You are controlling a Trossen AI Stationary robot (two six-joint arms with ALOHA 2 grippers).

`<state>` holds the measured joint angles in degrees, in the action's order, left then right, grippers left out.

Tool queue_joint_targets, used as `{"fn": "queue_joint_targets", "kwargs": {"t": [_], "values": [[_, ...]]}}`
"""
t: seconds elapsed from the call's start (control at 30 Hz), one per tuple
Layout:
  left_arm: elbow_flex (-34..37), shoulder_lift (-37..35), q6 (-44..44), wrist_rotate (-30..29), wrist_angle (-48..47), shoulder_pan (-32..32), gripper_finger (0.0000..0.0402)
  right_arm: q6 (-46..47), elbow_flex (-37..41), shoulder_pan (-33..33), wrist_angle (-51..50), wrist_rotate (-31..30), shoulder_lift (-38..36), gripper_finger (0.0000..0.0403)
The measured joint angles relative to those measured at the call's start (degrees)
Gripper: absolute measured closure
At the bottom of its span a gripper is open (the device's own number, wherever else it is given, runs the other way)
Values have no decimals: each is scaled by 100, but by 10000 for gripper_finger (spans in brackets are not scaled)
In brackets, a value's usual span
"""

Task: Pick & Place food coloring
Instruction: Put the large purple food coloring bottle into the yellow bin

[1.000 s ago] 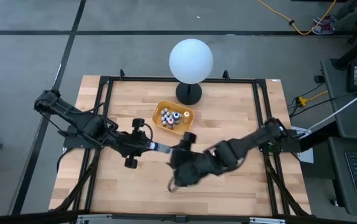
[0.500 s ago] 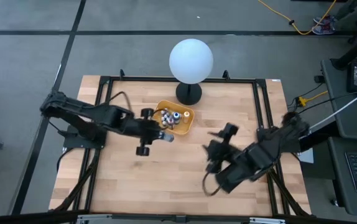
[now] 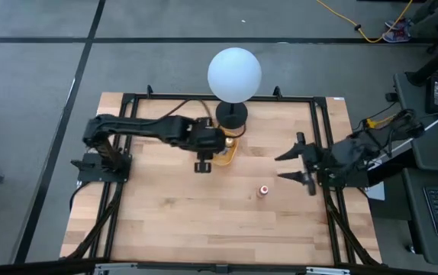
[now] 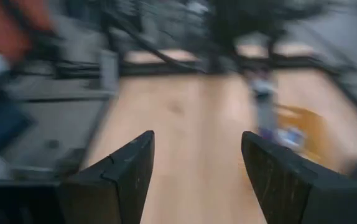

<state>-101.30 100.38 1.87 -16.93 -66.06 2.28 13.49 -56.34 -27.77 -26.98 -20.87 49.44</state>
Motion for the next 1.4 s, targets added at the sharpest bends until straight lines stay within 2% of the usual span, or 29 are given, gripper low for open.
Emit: {"fn": "queue_joint_targets", "kwargs": {"t": [0.1, 0.33, 0.7, 1.4], "values": [[-382, 407, -3, 26, -239, -132, 283, -345, 491, 260, 417, 631, -538, 162], [-745, 1013, -68, 51, -638, -254, 285, -782, 752, 532, 444, 905, -988, 162], [-756, 1352, 27, 65, -614, -347, 284, -1085, 752, 549, 439, 915, -973, 162], [-686, 1911, 425, 353, -211, -666, 281, -1052, 750, 549, 416, 1044, -969, 162]]}}
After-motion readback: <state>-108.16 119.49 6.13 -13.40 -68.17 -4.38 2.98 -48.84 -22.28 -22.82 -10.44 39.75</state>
